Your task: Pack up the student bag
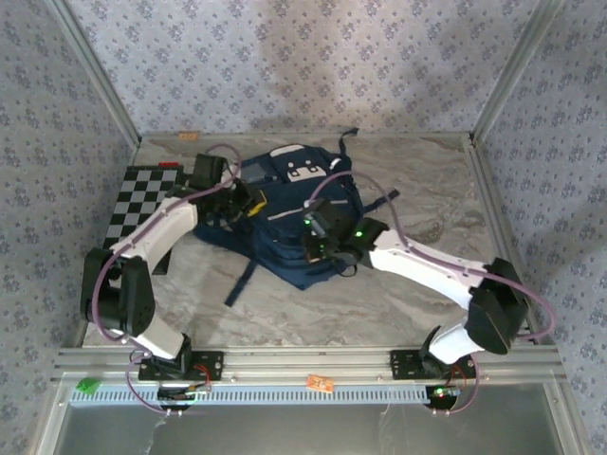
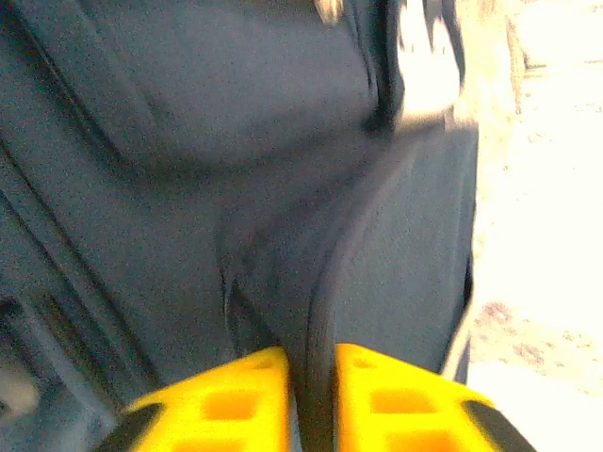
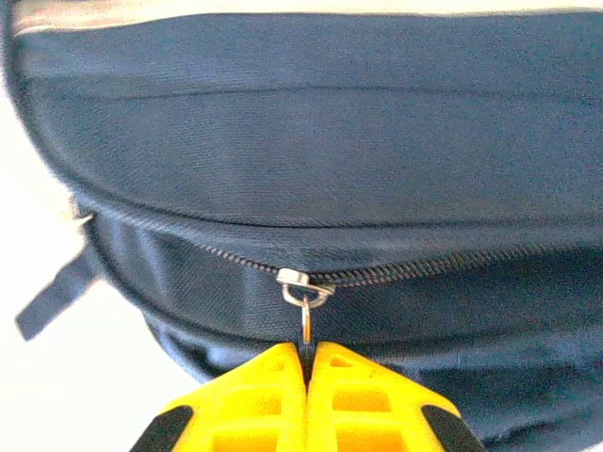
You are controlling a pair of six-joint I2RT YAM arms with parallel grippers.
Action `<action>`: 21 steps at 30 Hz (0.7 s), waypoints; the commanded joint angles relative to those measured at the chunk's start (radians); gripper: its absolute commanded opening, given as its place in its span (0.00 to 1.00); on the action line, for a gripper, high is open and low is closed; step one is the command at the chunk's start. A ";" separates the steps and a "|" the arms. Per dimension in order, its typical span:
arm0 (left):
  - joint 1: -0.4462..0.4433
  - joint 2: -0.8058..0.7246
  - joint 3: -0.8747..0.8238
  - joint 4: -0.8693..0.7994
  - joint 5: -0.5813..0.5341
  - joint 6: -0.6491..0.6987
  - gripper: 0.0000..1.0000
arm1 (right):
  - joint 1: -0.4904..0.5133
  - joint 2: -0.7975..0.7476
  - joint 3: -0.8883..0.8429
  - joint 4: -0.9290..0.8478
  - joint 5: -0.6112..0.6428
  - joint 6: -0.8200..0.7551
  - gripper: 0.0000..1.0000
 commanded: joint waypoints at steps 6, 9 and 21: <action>0.152 -0.109 -0.058 0.046 0.043 -0.001 0.57 | 0.053 0.174 0.163 0.117 -0.012 0.119 0.00; 0.127 -0.241 -0.219 0.105 0.033 -0.186 0.60 | 0.037 0.188 0.146 0.121 -0.015 0.120 0.00; -0.106 -0.297 -0.389 0.290 -0.178 -0.574 0.48 | 0.042 0.203 0.142 0.110 -0.018 0.104 0.00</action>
